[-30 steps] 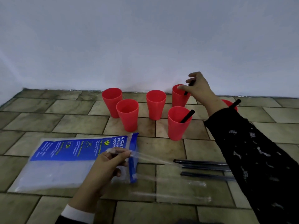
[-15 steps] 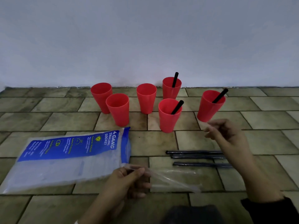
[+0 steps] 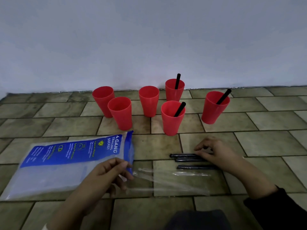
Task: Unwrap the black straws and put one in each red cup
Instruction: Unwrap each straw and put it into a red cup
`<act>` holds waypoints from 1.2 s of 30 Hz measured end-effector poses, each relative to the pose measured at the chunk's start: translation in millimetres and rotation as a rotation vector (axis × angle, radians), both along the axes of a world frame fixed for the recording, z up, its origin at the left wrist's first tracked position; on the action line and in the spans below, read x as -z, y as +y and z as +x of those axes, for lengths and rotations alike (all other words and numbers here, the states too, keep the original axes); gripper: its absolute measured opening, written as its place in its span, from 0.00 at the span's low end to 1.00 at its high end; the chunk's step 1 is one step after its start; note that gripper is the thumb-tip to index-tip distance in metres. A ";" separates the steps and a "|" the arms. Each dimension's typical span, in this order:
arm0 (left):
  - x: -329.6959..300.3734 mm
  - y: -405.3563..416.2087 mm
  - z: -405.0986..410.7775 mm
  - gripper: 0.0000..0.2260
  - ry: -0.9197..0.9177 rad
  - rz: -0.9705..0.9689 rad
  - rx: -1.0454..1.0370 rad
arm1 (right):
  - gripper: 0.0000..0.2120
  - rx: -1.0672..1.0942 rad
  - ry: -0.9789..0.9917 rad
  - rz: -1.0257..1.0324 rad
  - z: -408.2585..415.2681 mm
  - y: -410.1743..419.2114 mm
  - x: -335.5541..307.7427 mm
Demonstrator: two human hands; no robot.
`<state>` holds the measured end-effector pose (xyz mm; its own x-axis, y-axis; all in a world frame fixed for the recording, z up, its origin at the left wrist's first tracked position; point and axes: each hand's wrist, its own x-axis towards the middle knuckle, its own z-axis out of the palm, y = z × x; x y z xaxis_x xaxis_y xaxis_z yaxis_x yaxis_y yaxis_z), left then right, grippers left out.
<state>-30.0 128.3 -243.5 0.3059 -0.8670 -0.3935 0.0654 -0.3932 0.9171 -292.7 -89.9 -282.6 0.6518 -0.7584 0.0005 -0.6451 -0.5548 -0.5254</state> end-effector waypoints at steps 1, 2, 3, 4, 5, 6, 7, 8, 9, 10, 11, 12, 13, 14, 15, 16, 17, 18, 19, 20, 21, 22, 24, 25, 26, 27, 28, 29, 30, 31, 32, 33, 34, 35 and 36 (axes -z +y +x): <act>1.2 -2.6 0.8 0.14 -0.023 -0.022 -0.023 | 0.03 -0.029 0.040 0.008 3.7 -1.7 -0.5; 2.7 -5.7 0.7 0.11 -0.037 -0.040 -0.039 | 0.04 -0.054 0.081 0.020 6.9 -2.9 -2.2; 3.8 -9.0 0.2 0.10 -0.043 -0.057 -0.047 | 0.04 -0.076 0.114 0.028 9.8 -3.2 -3.1; 5.1 -12.5 -0.9 0.10 -0.043 -0.074 -0.051 | 0.04 -0.092 0.145 0.025 12.1 -3.9 -4.1; 6.8 -15.6 -1.7 0.10 -0.041 -0.090 -0.052 | 0.05 -0.108 0.174 0.007 14.1 -4.6 -5.6; 8.7 -18.4 -2.7 0.10 -0.039 -0.104 -0.049 | 0.06 -0.125 0.204 -0.022 15.7 -4.4 -7.2; 9.5 -20.6 -3.7 0.09 -0.039 -0.117 -0.049 | 0.07 -0.147 0.237 -0.058 17.6 -4.8 -8.5; 10.5 -22.6 -4.7 0.09 -0.040 -0.126 -0.048 | 0.08 -0.170 0.270 -0.094 19.3 -4.9 -9.5; 10.6 -24.3 -6.4 0.09 -0.042 -0.137 -0.050 | 0.08 -0.189 0.301 -0.129 21.1 -4.3 -9.8; 11.0 -26.0 -7.7 0.09 -0.047 -0.149 -0.053 | 0.08 -0.204 0.325 -0.170 22.8 -3.4 -11.3; 11.4 -27.2 -9.8 0.08 -0.055 -0.161 -0.062 | 0.08 -0.211 0.335 -0.200 24.2 -1.2 -13.9; 12.6 -28.4 -12.1 0.08 -0.067 -0.174 -0.074 | 0.07 -0.209 0.324 -0.216 25.0 1.7 -18.5; 12.7 -29.7 -14.8 0.07 -0.088 -0.193 -0.083 | 0.06 -0.203 0.286 -0.218 26.2 4.5 -25.4; 13.8 -30.9 -18.1 0.06 -0.118 -0.216 -0.085 | 0.05 -0.192 0.224 -0.200 26.4 8.6 -33.8; 13.9 -32.3 -20.9 0.06 -0.151 -0.248 -0.079 | 0.04 -0.187 0.121 -0.173 28.8 13.0 -44.2; 14.2 -34.4 -24.4 0.07 -0.182 -0.279 -0.054 | 0.05 -0.188 -0.022 -0.141 31.7 18.7 -54.9; 13.4 -36.6 -27.9 0.09 -0.208 -0.307 -0.014 | 0.06 -0.200 -0.181 -0.108 36.5 24.7 -67.0; 12.4 -39.1 -30.8 0.12 -0.237 -0.334 0.042 | 0.06 -0.221 -0.322 -0.064 42.8 30.1 -78.3; 10.8 -42.8 -33.9 0.14 -0.274 -0.361 0.107 | 0.06 -0.240 -0.425 -0.006 50.1 35.2 -88.0; 9.4 -47.6 -36.1 0.16 -0.328 -0.383 0.166 | 0.06 -0.253 -0.486 0.053 57.8 38.6 -94.2; 6.9 -53.7 -38.7 0.17 -0.386 -0.402 0.209 | 0.06 -0.265 -0.520 0.103 66.0 41.1 -99.1; 5.4 -60.3 -40.7 0.17 -0.439 -0.417 0.221 | 0.05 -0.275 -0.543 0.145 73.9 43.0 -101.7; 2.7 -71.4 -41.6 0.13 -0.516 -0.449 0.182 | 0.04 -0.288 -0.580 0.228 87.6 45.4 -103.4; 3.0 -75.7 -39.5 0.11 -0.551 -0.459 0.152 | 0.05 -0.290 -0.601 0.260 93.1 46.6 -103.8; 3.3 -79.1 -37.5 0.09 -0.591 -0.458 0.130 | 0.07 -0.291 -0.632 0.274 96.1 46.5 -104.2; 3.6 -81.2 -34.3 0.07 -0.616 -0.451 0.118 | 0.09 -0.293 -0.666 0.263 98.5 46.2 -106.3; 3.7 -83.1 -30.5 0.06 -0.623 -0.446 0.109 | 0.10 -0.291 -0.699 0.234 100.2 44.7 -108.2; 4.6 -84.8 -26.6 0.06 -0.619 -0.444 0.106 | 0.09 -0.289 -0.725 0.200 101.1 44.2 -111.1; 5.7 -86.4 -23.4 0.05 -0.612 -0.436 0.107 | 0.09 -0.285 -0.730 0.163 102.7 42.3 -109.6; 8.2 -87.6 -21.5 0.05 -0.607 -0.412 0.122 | 0.09 -0.280 -0.709 0.126 104.7 41.6 -105.9; 12.4 -88.5 -21.2 0.05 -0.608 -0.365 0.149 | 0.09 -0.268 -0.657 0.089 107.0 41.2 -98.3; 19.2 -88.3 -22.6 0.04 -0.612 -0.305 0.177 | 0.10 -0.254 -0.593 0.071 109.1 42.6 -87.5; 26.4 -86.8 -25.0 0.05 -0.614 -0.251 0.195 | 0.10 -0.239 -0.558 0.089 111.0 45.3 -76.2; 33.0 -85.7 -26.8 0.06 -0.617 -0.223 0.198 | 0.10 -0.227 -0.563 0.131 112.6 47.0 -66.9; 37.3 -85.5 -28.1 0.08 -0.621 -0.214 0.194 | 0.09 -0.215 -0.583 0.163 113.2 47.0 -61.1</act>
<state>-58.1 42.7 -280.8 0.2509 -0.9680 -0.0089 -0.5516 -0.1505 0.8204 -179.5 -42.9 -221.4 0.7171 -0.6308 0.2965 -0.1114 -0.5237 -0.8446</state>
